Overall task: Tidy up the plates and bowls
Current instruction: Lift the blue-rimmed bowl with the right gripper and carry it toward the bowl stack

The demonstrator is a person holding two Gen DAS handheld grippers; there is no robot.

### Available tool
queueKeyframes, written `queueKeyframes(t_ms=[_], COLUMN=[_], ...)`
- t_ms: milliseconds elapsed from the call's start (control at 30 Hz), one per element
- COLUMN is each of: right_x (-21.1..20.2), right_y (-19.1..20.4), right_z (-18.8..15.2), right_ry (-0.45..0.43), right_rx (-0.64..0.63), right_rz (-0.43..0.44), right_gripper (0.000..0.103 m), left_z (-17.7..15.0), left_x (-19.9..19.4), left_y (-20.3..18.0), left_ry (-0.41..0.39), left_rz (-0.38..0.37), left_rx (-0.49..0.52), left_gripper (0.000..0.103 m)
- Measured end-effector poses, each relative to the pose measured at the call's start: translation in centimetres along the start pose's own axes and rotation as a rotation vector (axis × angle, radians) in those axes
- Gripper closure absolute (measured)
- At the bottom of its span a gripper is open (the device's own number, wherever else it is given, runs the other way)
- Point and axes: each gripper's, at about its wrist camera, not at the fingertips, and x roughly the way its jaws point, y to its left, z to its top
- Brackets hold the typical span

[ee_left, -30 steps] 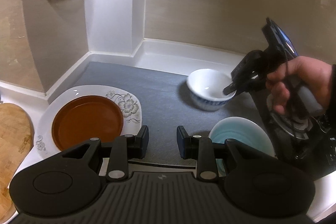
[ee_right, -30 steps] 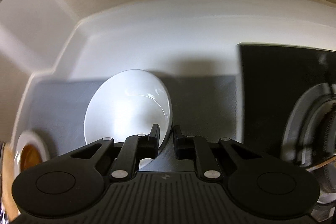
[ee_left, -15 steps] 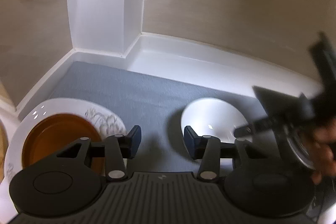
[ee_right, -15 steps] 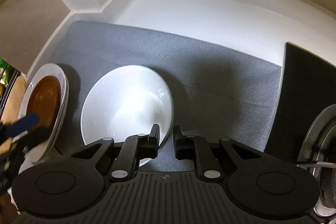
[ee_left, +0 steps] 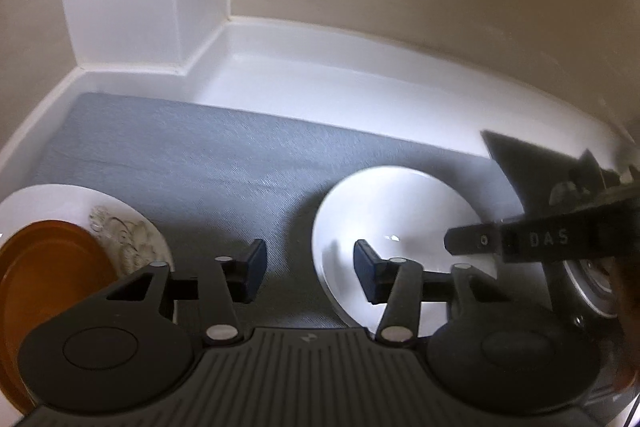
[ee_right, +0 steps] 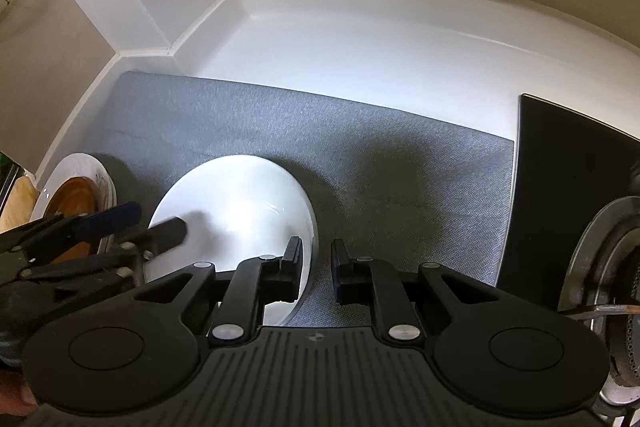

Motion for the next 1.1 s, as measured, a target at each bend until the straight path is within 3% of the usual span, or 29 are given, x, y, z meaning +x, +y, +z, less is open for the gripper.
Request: queueKeyframes(t_ms=[100,200,333,667,1100], right_x=[0.0,0.1,0.1,-1.1,-5.5], right_y=[0.2,0.5,0.3,0.2,0.4], right_z=[0.0,0.2,0.3,0.3,-0.1], right_ry=[0.003,0.002,0.003,-0.031,-0.096], right_rx=[-0.011,-0.025,-0.013,-0.008,-0.009], right_rz=[0.005,-0.002,-0.014,0.01,0.033], right_gripper=[0.089,0.089,0.096,0.097,0.098], left_z=[-0.2,-0.2,-0.2,-0.2,0.4], left_x=[0.9,1.0,1.1,-0.5,-5.6], left_y=[-0.1,-0.4,-0.6,-0.5,-2.2], left_ry=[0.047,0.052,0.053,0.03,-0.042], left_rz=[-0.001,-0.025,-0.021,-0.019,-0.013], left_rx=[-0.004,0.011,0.014,-0.005,0.015], left_gripper=[0.08,0.09,0.09,0.091,0.091])
